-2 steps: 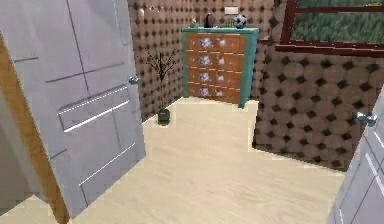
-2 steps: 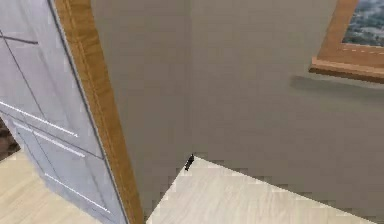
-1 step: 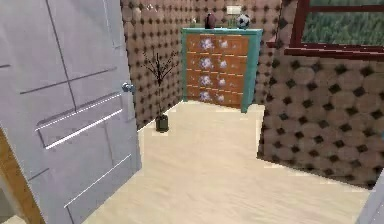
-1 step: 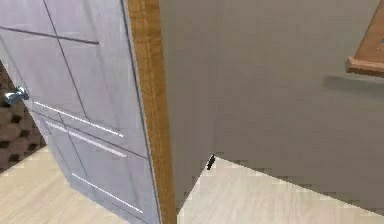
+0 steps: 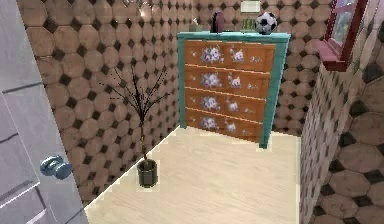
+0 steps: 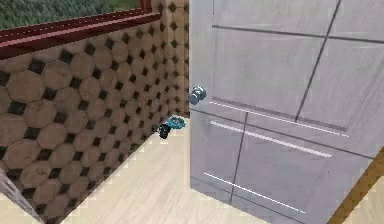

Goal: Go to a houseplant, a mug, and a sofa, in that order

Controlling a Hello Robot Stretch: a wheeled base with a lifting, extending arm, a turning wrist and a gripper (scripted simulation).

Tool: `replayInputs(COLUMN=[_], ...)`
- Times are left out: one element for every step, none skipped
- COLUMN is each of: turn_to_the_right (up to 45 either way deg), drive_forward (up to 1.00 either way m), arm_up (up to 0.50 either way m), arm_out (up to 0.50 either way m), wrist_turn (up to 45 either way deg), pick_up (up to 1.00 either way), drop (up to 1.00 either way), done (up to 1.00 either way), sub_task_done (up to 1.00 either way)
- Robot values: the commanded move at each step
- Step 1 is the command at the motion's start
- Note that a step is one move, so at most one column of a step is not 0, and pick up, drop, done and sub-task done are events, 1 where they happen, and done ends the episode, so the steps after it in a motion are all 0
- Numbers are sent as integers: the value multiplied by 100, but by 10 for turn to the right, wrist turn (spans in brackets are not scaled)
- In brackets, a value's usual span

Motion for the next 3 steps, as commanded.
replayInputs(turn_to_the_right=[30,0,-270], drive_forward=[0,55,0], arm_up=[0,0,0], arm_out=[0,0,0], wrist_turn=[0,0,0], pick_up=[0,0,0], drop=[0,0,0], done=[0,0,0], sub_task_done=[0,0,0])
